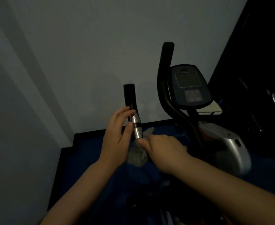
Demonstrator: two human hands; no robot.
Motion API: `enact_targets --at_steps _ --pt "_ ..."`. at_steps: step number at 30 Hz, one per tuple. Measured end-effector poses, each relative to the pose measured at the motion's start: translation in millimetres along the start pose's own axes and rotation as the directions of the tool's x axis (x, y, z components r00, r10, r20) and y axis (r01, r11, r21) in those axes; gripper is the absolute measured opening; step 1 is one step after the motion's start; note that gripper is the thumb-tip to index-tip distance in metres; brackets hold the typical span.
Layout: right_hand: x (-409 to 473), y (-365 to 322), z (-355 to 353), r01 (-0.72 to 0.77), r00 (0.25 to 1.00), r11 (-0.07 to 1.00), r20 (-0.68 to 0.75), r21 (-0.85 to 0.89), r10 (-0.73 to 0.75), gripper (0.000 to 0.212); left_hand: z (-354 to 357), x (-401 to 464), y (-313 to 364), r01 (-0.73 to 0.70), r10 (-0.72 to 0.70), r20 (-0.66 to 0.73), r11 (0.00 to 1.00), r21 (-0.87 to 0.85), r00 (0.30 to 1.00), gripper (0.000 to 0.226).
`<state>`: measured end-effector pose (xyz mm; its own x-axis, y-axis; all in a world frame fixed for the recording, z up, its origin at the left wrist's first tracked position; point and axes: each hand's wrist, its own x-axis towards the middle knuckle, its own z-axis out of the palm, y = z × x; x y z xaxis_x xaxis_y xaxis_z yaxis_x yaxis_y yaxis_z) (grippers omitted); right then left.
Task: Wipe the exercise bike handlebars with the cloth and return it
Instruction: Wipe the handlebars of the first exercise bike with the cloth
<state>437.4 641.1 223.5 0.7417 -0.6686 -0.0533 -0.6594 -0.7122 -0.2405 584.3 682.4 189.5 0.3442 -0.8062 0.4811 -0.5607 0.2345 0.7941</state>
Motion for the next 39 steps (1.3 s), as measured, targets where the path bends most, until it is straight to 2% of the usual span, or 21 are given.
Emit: enact_targets --at_steps 1,3,6,8,9,13,16,18,20,21,22,24,26,28,30,32,33,34,36,39 --pt "0.1 -8.1 2.3 -0.030 0.999 0.999 -0.039 -0.011 0.030 0.023 -1.9 5.2 -5.2 -0.008 0.008 0.016 1.000 -0.018 1.000 0.033" --pt "-7.3 -16.3 12.5 -0.186 0.971 0.979 -0.134 0.085 0.196 0.027 -6.5 14.7 -13.4 -0.029 0.032 0.040 0.998 -0.064 0.999 0.033" --pt "-4.1 -46.9 27.0 -0.432 0.848 0.878 -0.238 0.205 0.473 0.032 -13.5 29.7 -24.4 -0.076 0.083 0.056 0.990 -0.117 0.995 0.032" --pt "26.8 -64.9 21.5 -0.502 0.741 0.764 -0.254 0.405 0.622 0.032 -18.1 43.3 -29.1 -0.095 0.106 0.073 0.985 -0.141 0.992 0.032" --pt "46.0 -66.3 16.2 -0.494 0.711 0.725 -0.256 0.480 0.654 0.033 -20.7 51.9 -30.6 -0.104 0.118 0.081 0.982 -0.160 0.990 0.031" --pt "85.1 -60.5 4.3 -0.388 0.671 0.761 -0.406 0.520 0.620 0.033 -33.7 83.1 -31.0 -0.120 0.162 0.163 0.962 -0.244 0.973 0.037" --pt "66.7 -66.2 17.8 -0.446 0.601 0.770 -0.485 0.456 0.635 0.044 -43.3 96.5 -35.0 -0.157 0.222 0.235 0.951 -0.267 0.946 0.037" --pt "75.8 -62.6 11.5 -0.473 0.592 0.702 -0.398 0.532 0.701 0.053 -46.6 100.2 -35.0 -0.111 0.201 0.268 0.942 -0.316 0.942 0.036" --pt "109.3 -54.5 -10.7 -0.450 0.581 0.576 -0.267 0.683 0.769 0.054 -48.1 99.8 -31.7 -0.058 0.173 0.291 0.929 -0.365 0.941 0.035" --pt "125.5 -54.3 -22.4 -0.380 0.569 0.541 -0.271 0.751 0.776 0.051 -48.5 99.9 -30.0 -0.036 0.164 0.290 0.915 -0.402 0.943 0.033" --pt "137.2 -57.3 -28.9 -0.297 0.556 0.562 -0.339 0.772 0.759 0.047 -48.8 99.3 -28.7 -0.009 0.154 0.294 0.897 -0.442 0.943 0.032" --pt "136.8 -68.7 -24.8 -0.226 0.564 0.707 -0.502 0.670 0.656 0.036 -50.2 97.9 -29.3 0.033 0.140 0.312 0.871 -0.491 0.940 0.033" --pt "112.5 -72.0 -6.6 -0.284 0.581 0.793 -0.562 0.538 0.589 0.036 -53.0 95.5 -32.7 0.043 0.129 0.315 0.873 -0.486 0.940 0.036" --pt "91.9 -64.7 3.9 -0.399 0.600 0.784 -0.511 0.476 0.616 0.033 -54.1 94.9 -34.7 0.043 0.131 0.330 0.880 -0.473 0.935 0.040" --pt "99.6 -55.2 -5.2 -0.433 0.645 0.746 -0.403 0.507 0.649 0.039 -54.9 96.7 -32.1 0.024 0.148 0.329 0.884 -0.466 0.933 0.038" --pt "117.1 -54.3 -19.0 -0.355 0.636 0.688 -0.376 0.633 0.674 0.045 -55.9 101.4 -29.2 0.015 0.150 0.313 0.883 -0.469 0.938 0.034" --pt "123.1 -56.4 -20.4 -0.300 0.608 0.684 -0.419 0.665 0.674 0.044 -56.5 103.8 -28.8 0.018 0.148 0.312 0.882 -0.470 0.938 0.033" --pt "123.5 -59.6 -18.2 -0.277 0.588 0.718 -0.479 0.638 0.652 0.041 -57.4 105.0 -29.4 0.016 0.151 0.318 0.884 -0.467 0.936 0.033" --pt "105.8 -65.0 -1.2 -0.347 0.577 0.800 -0.561 0.489 0.594 0.030 -59.2 105.8 -32.4 -0.002 0.168 0.336 0.897 -0.441 0.927 0.036" --pt "63.0 -70.0 24.1 -0.477 0.577 0.823 -0.597 0.308 0.557 0.037 -59.1 105.9 -37.7 -0.018 0.176 0.350 0.912 -0.409 0.920 0.038"
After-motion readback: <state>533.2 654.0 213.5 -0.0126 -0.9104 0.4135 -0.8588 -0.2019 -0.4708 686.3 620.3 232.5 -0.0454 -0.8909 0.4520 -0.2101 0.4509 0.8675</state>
